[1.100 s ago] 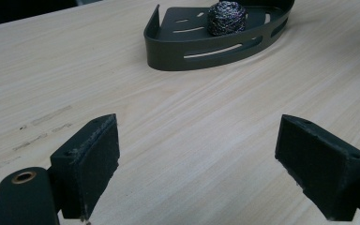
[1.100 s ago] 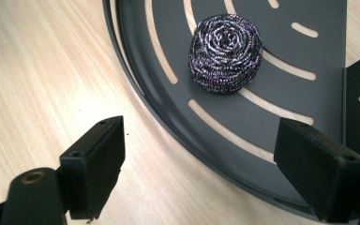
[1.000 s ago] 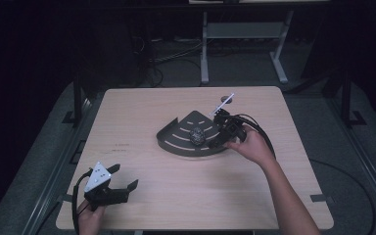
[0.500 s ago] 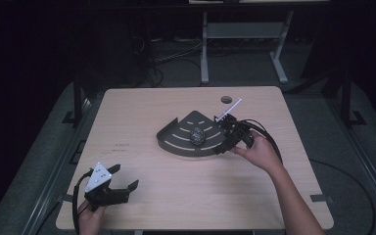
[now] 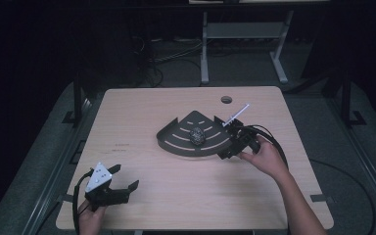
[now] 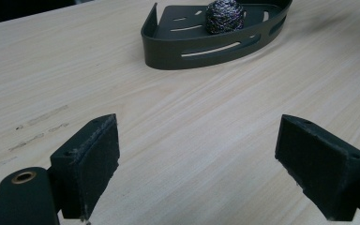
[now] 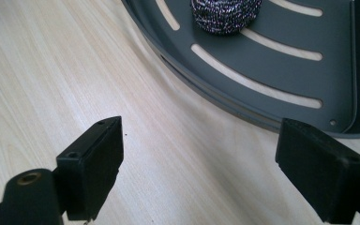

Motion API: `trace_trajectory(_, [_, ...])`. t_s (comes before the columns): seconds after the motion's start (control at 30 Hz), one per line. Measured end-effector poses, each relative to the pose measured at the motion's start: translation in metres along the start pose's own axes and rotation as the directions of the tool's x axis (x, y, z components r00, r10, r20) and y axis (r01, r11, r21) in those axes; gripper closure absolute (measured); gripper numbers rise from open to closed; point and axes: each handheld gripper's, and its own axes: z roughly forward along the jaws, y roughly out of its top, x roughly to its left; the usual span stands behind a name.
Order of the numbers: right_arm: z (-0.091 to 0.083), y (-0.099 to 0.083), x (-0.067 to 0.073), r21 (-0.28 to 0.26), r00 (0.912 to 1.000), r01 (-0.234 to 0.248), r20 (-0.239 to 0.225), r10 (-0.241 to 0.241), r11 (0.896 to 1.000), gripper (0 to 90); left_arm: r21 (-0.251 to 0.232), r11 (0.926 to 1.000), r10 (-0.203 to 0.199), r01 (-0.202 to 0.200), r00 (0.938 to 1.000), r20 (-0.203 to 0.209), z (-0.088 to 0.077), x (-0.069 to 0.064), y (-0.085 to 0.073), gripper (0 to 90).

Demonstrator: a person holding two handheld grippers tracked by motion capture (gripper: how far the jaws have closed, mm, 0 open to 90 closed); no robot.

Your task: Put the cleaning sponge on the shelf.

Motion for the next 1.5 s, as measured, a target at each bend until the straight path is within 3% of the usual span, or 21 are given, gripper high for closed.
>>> trace_trajectory(1.33, [-0.004, -0.045, 0.004, -0.003, 0.9998, -0.020, -0.001, 0.020, 1.000, 14.8, 0.002, 1.0000, 0.002, -0.002, 1.0000, -0.002, 0.000, 0.000, 0.000, 13.3])
trace_trajectory(1.5, [-0.002, -0.052, 0.004, 0.015, 0.9995, -0.030, -0.003, 0.030, 0.999, 14.8, 0.000, 1.0000, 0.001, -0.001, 1.0000, -0.003, 0.000, 0.000, -0.001, 13.3])
